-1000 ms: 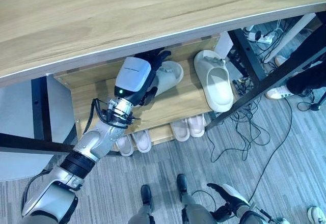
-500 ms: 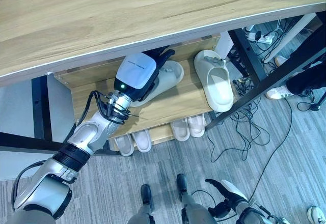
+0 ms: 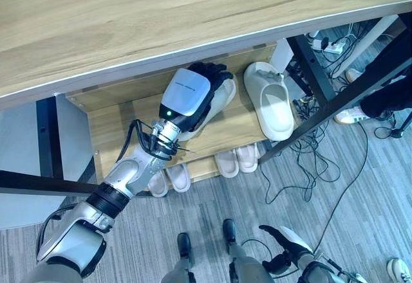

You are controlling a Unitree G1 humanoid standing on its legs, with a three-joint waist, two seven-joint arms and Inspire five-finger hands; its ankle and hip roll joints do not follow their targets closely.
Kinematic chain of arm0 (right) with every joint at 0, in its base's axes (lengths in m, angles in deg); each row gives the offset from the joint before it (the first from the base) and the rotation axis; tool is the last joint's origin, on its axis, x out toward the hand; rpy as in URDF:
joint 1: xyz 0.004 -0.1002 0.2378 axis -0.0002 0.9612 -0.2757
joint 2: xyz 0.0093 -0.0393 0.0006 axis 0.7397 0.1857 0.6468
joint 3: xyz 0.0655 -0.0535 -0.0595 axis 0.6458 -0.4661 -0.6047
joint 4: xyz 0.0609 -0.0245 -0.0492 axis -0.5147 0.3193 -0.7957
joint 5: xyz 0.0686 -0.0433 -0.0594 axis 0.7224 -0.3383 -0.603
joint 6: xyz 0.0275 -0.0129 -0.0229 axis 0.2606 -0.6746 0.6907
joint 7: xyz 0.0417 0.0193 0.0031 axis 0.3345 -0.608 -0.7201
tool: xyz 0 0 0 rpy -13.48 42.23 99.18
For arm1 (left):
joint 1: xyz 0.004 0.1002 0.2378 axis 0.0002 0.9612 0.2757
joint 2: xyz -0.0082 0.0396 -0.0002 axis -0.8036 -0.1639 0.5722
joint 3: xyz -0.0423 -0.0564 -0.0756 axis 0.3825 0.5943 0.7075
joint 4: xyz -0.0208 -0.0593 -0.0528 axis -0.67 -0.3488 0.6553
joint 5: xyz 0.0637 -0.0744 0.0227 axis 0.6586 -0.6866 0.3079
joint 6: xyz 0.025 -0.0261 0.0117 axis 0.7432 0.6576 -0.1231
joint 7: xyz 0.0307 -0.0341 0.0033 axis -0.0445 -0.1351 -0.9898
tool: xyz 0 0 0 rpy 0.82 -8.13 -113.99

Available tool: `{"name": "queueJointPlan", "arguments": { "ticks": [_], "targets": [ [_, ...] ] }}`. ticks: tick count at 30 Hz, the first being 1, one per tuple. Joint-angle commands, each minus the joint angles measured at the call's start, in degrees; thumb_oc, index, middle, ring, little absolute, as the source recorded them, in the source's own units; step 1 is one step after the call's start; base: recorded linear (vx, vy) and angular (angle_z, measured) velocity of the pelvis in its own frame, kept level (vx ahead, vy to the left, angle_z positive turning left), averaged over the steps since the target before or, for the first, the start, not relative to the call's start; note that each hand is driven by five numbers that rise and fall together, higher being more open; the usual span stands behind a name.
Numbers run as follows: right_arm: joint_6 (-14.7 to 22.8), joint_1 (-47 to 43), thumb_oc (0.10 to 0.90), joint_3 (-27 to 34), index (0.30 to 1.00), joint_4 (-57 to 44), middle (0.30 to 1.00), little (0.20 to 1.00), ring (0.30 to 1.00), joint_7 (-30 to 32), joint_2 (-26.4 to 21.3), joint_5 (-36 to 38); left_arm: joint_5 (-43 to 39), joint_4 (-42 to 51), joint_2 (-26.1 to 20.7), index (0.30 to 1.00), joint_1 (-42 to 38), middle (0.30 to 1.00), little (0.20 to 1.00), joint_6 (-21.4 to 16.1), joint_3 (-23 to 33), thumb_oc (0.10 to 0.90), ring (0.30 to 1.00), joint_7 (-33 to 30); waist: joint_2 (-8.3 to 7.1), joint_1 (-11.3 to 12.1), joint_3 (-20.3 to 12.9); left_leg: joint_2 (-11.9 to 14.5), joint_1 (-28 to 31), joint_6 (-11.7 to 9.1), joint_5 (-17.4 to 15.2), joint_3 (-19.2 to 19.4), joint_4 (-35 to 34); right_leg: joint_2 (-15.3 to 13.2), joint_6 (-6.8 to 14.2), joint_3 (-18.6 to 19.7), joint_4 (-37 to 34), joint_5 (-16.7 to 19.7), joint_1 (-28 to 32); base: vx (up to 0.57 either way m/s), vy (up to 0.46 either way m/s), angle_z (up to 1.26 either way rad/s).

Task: Arrange the slippers neatly on the shoe rack.

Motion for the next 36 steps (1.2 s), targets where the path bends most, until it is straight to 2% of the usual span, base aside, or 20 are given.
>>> {"name": "queueJointPlan", "arguments": {
  "ticks": [1, 13, 14, 15, 26, 28, 36],
  "targets": [
    [2.18, 2.60, 0.800, 0.32, 0.900, -3.34, 0.900, 0.900, 0.900, 1.03, -3.71, 2.09, -2.73, -1.66, 2.59, 0.300, -10.30, 0.300, 0.300, -0.60, 1.12, 0.400, 0.300, -4.50, -1.39, -0.21, -3.36, 0.02, -5.35, -0.16, 3.88, -1.65, -0.58, -1.52, 3.94, -2.22, 2.71, -0.48, -3.09, 0.00, 0.000, 0.00],
    [1.89, 2.61, 0.800, 0.57, 0.900, -3.16, 0.900, 0.900, 0.900, 1.32, -3.15, 2.38, -4.74, 0.54, 2.73, 0.300, -7.58, 0.300, 0.300, -1.55, 2.53, 0.400, 0.300, -4.38, -1.28, 0.09, -3.37, 0.18, -5.19, -0.25, 4.04, -1.59, -0.58, -1.39, 3.87, -2.24, 2.68, -0.53, -2.90, 0.00, 0.000, 0.00],
    [1.93, 2.58, 0.800, 0.60, 0.900, -3.18, 0.900, 0.900, 0.900, 1.45, -3.10, 2.28, -4.24, 0.71, 2.40, 0.851, -7.52, 0.851, 0.851, -1.52, 2.50, 0.767, 0.851, -4.43, -1.30, 0.22, -3.41, 0.14, -5.23, -0.27, 4.06, -1.67, -0.58, -1.32, 3.86, -2.34, 2.63, -0.56, -2.85, 0.00, 0.000, 0.00],
    [1.94, 2.64, 0.800, 0.66, 0.900, -3.26, 0.900, 0.900, 0.900, 1.50, -3.06, 2.25, -4.05, 0.88, 2.21, 0.900, -7.44, 0.900, 0.900, -1.46, 2.60, 0.800, 0.900, -4.50, -1.31, 0.25, -3.44, 0.16, -5.24, -0.30, 4.06, -1.71, -0.58, -1.33, 3.86, -2.39, 2.60, -0.56, -2.81, 0.00, 0.000, 0.00],
    [1.92, 2.97, 0.800, 0.82, 0.900, -2.97, 0.900, 0.900, 0.900, 1.60, -1.96, 2.41, -4.21, 8.26, -2.33, 0.900, -2.45, 0.900, 0.900, -3.40, 6.20, 0.800, 0.900, -3.82, -1.03, 1.22, -3.27, 0.04, -4.89, -0.48, 4.15, -2.13, -0.58, -1.29, 3.76, -3.01, 2.55, -0.81, -2.12, 0.00, 0.000, 0.00],
    [1.92, 3.05, 0.800, 0.91, 0.900, -2.80, 0.900, 0.900, 0.900, 1.47, -1.69, 2.50, -3.82, 9.95, -4.34, 0.900, -0.87, 0.900, 0.900, -4.08, 6.87, 0.800, 0.900, -3.49, -0.96, 1.68, -3.25, -0.01, -4.87, -0.47, 4.20, -2.32, -0.58, -1.32, 3.77, -3.16, 2.49, -0.83, -1.92, 0.00, -0.001, 0.04],
    [2.39, 2.94, 0.800, 0.48, 0.900, -2.73, 0.900, 0.900, 0.900, 1.31, -1.71, 2.49, 1.16, 8.42, -7.63, 0.900, -1.87, 0.900, 0.900, -2.97, 4.30, 0.800, 0.900, -3.59, -1.03, 1.94, -2.99, -0.13, -5.07, -0.47, 4.23, -2.74, -0.58, -1.47, 3.94, -3.65, 2.55, -0.79, -1.80, -0.01, 0.010, 0.05]
  ]
}}
